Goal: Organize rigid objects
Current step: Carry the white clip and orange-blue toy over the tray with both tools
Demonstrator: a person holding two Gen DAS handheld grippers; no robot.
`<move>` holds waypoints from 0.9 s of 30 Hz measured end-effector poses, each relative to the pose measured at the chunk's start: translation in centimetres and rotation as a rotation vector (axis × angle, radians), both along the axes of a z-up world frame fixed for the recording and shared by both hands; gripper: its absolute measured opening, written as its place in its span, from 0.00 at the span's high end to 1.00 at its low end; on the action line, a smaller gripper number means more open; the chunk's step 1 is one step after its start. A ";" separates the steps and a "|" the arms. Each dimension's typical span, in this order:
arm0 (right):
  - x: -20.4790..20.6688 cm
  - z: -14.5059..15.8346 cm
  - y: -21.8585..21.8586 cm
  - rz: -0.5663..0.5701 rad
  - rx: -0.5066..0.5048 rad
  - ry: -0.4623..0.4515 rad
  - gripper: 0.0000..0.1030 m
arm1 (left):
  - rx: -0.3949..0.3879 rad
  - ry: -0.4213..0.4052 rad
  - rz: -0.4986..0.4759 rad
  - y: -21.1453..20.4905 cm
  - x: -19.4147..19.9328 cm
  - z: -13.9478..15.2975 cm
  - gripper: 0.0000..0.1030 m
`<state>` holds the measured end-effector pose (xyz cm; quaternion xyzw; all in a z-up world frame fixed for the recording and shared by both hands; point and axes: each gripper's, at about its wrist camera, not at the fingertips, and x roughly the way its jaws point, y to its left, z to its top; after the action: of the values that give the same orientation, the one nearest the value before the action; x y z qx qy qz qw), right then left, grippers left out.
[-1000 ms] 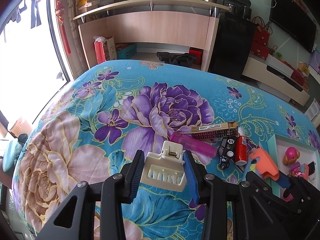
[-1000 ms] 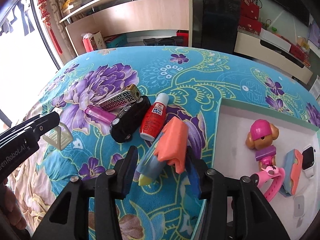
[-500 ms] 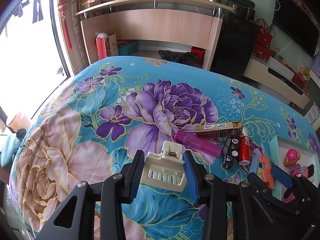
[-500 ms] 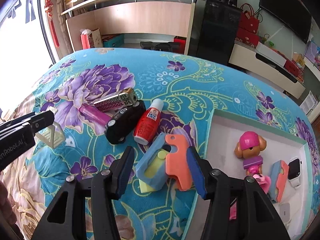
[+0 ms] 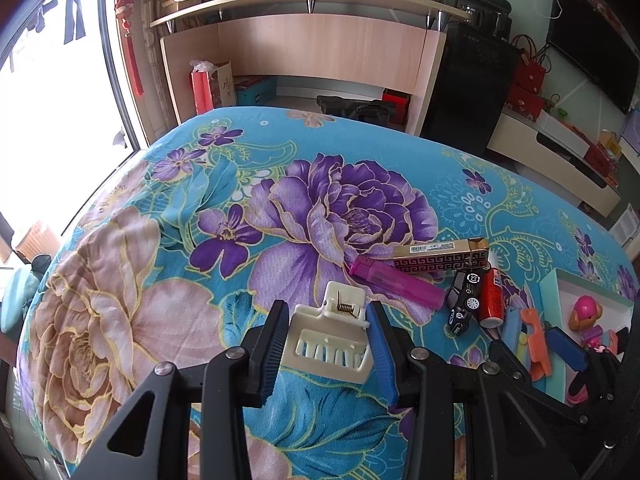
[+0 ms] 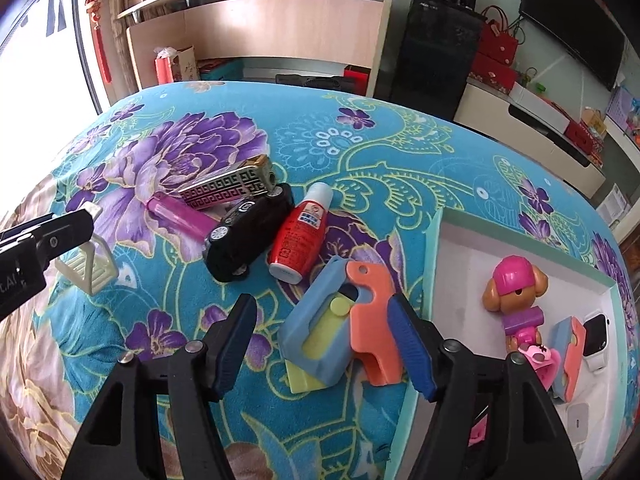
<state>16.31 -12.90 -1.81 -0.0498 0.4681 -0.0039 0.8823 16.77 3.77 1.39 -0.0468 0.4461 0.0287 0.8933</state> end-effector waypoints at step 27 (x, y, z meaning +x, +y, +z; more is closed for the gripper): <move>0.0 -0.4 0.0 0.018 0.090 0.040 0.35 | 0.015 0.011 -0.009 -0.3 0.3 -0.4 0.59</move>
<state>16.27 -12.89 -2.24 -0.0142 0.4851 0.0262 0.8740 17.04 3.47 1.00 -0.0381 0.4510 0.0281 0.8913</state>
